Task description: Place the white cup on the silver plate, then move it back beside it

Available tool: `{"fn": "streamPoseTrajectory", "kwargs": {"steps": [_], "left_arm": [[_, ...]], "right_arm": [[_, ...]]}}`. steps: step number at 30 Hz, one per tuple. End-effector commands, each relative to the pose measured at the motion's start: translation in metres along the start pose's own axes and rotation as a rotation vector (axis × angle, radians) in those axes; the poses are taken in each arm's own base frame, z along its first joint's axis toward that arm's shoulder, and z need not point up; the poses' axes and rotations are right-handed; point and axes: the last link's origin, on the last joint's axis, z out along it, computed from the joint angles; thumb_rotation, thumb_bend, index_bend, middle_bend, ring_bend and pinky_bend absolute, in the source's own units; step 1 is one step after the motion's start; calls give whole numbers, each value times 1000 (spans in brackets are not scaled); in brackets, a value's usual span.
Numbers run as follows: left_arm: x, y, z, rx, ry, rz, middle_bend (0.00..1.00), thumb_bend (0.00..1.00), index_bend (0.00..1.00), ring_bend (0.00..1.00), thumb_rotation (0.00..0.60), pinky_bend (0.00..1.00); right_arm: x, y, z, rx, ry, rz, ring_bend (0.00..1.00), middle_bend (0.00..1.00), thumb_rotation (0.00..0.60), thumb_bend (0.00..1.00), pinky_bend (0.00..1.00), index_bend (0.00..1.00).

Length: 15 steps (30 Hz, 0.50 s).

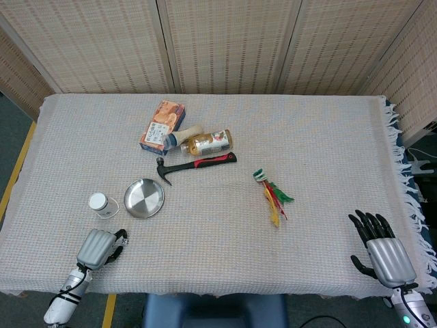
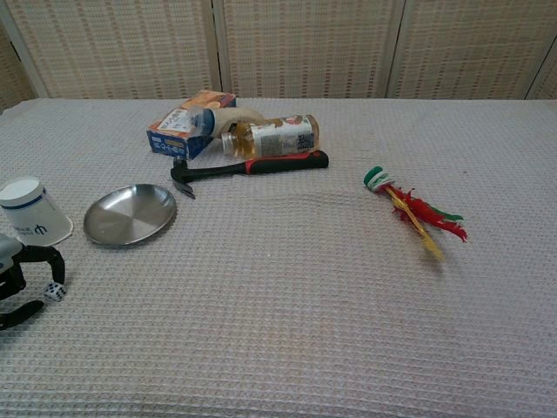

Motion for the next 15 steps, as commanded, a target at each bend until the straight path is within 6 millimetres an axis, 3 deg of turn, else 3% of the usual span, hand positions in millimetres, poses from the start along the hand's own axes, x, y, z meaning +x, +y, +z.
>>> {"fn": "streamPoseTrajectory", "kwargs": {"steps": [1, 9, 15], "left_arm": [[-1, 1, 1, -3, -1, -5, 1000, 387, 443, 969, 600, 1000], [0, 2, 5, 3, 21, -19, 1000, 387, 537, 976, 600, 1000], [16, 8, 11, -11, 104, -103, 1000, 397, 572, 995, 600, 1000]], "right_arm": [[0, 0, 0, -2, 1, 0, 0, 0, 600, 206, 0, 0], [0, 0, 0, -3, 1, 0, 0, 0, 600, 205, 0, 0], [-1, 0, 1, -3, -5, 0, 0, 0, 600, 206, 0, 0]]}}
